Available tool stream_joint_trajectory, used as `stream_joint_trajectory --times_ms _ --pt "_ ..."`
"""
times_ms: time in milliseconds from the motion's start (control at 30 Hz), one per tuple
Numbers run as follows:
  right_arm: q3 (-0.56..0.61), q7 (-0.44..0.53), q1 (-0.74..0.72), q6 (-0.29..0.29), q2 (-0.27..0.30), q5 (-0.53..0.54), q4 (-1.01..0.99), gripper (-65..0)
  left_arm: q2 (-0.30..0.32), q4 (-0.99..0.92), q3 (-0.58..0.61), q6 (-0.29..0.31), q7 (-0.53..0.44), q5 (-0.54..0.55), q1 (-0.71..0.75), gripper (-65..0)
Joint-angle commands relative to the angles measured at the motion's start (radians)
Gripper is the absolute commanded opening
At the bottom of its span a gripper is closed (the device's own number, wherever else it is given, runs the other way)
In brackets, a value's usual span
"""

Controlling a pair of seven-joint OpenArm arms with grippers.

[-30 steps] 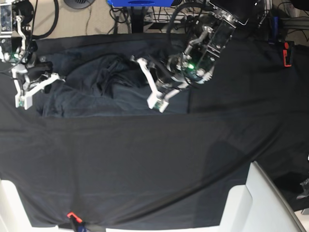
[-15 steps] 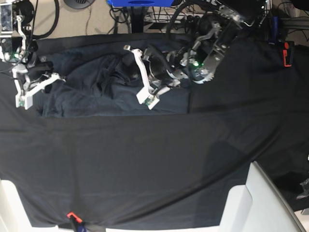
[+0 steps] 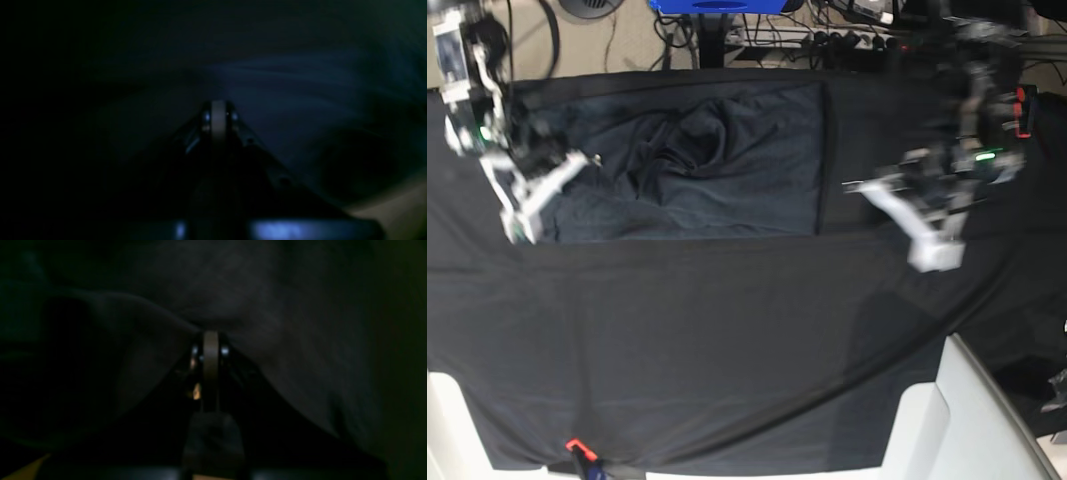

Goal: Fold the T-shirt properly
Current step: 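Release the shirt with both grippers and move the left gripper aside, then grasp the shirt's folded end with the right gripper and lift it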

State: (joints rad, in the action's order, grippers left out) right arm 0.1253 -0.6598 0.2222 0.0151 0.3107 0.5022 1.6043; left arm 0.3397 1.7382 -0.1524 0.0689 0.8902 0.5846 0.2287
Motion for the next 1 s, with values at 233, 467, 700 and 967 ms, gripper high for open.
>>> stream_joint_trajectory --times_ms 233,467,700,967 --pt "0.145 -0.108 -0.194 0.001 -0.081 0.008 -0.009 -43.5 0.06 -0.152 -0.511 0.266 -0.015 0.018 0.15 -65.0" --pt "0.15 -0.166 -0.217 0.001 -0.13 0.008 -0.086 -40.1 0.06 -0.243 -0.68 0.398 -0.128 0.004 0.232 -65.0" --pt "0.15 -0.206 -0.186 0.009 -0.13 0.008 -0.081 -28.2 0.023 -0.278 -0.675 0.4 -0.17 -0.125 0.226 -65.0" --pt "0.15 -0.208 -0.174 0.009 -0.132 0.008 -0.088 -29.6 0.023 -0.281 -0.675 0.4 -0.179 -0.125 0.225 -65.0"
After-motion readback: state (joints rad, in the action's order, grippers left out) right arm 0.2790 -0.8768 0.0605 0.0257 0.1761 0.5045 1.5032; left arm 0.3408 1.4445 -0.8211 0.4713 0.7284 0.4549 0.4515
